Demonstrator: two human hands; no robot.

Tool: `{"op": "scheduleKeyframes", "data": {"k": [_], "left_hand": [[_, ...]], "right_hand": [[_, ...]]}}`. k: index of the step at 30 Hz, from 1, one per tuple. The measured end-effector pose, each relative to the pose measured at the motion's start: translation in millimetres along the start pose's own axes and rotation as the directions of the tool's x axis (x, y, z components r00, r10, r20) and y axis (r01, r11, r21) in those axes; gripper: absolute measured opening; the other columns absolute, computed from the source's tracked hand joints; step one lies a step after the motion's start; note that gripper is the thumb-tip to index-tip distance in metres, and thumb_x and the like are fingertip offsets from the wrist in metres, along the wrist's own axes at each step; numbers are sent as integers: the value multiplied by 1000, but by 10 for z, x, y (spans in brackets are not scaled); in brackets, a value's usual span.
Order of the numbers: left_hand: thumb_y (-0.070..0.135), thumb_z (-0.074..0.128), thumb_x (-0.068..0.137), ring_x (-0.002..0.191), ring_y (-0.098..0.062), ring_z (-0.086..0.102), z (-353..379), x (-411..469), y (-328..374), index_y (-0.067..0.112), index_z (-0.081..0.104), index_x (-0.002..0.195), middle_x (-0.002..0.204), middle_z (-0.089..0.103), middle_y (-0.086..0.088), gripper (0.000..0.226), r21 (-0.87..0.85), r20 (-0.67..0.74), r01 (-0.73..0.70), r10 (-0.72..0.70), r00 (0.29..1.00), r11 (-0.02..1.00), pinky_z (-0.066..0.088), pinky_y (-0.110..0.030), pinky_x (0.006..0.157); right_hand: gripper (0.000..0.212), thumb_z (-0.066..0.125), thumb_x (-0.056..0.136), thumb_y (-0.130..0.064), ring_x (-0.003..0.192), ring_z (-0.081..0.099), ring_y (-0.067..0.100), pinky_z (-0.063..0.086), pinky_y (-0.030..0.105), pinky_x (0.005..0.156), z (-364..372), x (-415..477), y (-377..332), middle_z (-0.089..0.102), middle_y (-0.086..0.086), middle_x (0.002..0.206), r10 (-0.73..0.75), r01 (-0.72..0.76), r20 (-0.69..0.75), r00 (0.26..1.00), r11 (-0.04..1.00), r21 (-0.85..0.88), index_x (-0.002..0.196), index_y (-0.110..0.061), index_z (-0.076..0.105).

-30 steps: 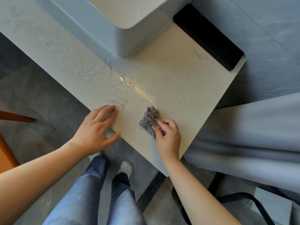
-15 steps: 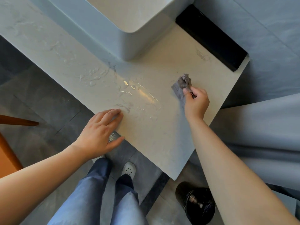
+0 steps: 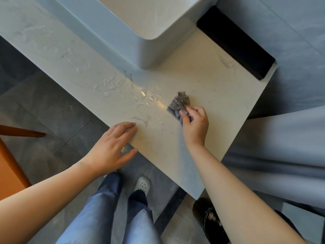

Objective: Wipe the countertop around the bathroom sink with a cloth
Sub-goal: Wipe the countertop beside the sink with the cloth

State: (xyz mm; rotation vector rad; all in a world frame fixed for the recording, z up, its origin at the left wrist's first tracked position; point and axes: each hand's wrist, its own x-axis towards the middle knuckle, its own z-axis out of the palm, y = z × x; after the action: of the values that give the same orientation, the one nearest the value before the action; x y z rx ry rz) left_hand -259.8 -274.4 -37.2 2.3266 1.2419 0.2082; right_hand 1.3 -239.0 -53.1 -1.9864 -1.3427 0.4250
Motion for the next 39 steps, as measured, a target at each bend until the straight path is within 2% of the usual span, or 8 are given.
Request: {"op": "scheduleKeyframes", "data": {"k": [6, 11, 16, 19, 23, 27, 34, 39], "left_hand": [[47, 44, 87, 122, -28, 47, -224, 29, -155, 2, 50, 132, 132, 51, -12, 64, 56, -111, 106, -99, 989, 993, 35, -35, 105], [53, 38, 86, 124, -33, 43, -283, 110, -342, 2, 47, 134, 133, 49, -14, 71, 127, -100, 179, -167, 981, 976, 36, -43, 105], [54, 41, 85, 129, -36, 38, -175, 86, -429, 1, 48, 134, 137, 45, -16, 72, 184, -63, 160, -151, 987, 970, 35, -48, 108], [54, 43, 85, 130, -36, 38, -156, 79, -450, 1, 48, 134, 137, 45, -17, 72, 182, -68, 153, -142, 988, 971, 34, -47, 108], [54, 44, 85, 130, -36, 37, -151, 78, -458, 1, 48, 134, 137, 45, -17, 72, 191, -76, 139, -126, 989, 972, 33, -46, 109], [53, 47, 84, 130, -35, 37, -152, 77, -469, 1, 48, 134, 137, 45, -17, 73, 190, -80, 124, -110, 991, 974, 33, -45, 109], [51, 50, 84, 131, -35, 38, -148, 75, -499, 1, 48, 134, 137, 46, -16, 71, 174, -82, 106, -93, 992, 979, 35, -47, 108], [49, 55, 84, 131, -34, 38, -135, 73, -492, 1, 49, 134, 137, 46, -15, 70, 141, -109, 111, -96, 989, 984, 34, -46, 109]], "right_hand": [[28, 67, 81, -8, 90, 56, 22, 50, 30, 75, 58, -549, -193, 60, 4, 98, -81, 80, 106, 991, 997, 16, 109, -9, 70], [29, 70, 81, -7, 90, 59, 15, 50, 21, 75, 17, -849, -338, 59, -3, 96, -38, 20, 232, 972, 997, 79, 110, -10, 70], [19, 70, 83, -9, 74, 54, -9, 39, 3, 65, -167, -444, -443, 57, -3, 90, 41, -49, 47, 998, 982, 180, 101, -3, 71], [20, 69, 83, -12, 77, 53, 1, 35, 0, 69, -211, 84, -390, 59, 4, 94, 67, -59, -61, 996, 991, 123, 100, -1, 70], [25, 66, 86, -18, 85, 53, 14, 37, 13, 72, -93, 592, -221, 61, 11, 103, 149, -145, -75, 986, 988, 54, 106, -4, 69], [28, 67, 86, -17, 94, 59, 24, 37, 16, 77, 106, 649, -146, 61, 12, 107, 174, -176, -97, 980, 984, -11, 110, -3, 67], [26, 68, 82, -11, 90, 59, 28, 49, 35, 78, 293, 237, -272, 60, 9, 99, 22, -22, -2, 1000, 1000, 7, 107, -4, 70], [26, 67, 79, -11, 87, 59, 26, 51, 36, 73, 346, -200, -380, 61, 6, 95, -64, 62, 61, 996, 998, 32, 104, -8, 72]]}}
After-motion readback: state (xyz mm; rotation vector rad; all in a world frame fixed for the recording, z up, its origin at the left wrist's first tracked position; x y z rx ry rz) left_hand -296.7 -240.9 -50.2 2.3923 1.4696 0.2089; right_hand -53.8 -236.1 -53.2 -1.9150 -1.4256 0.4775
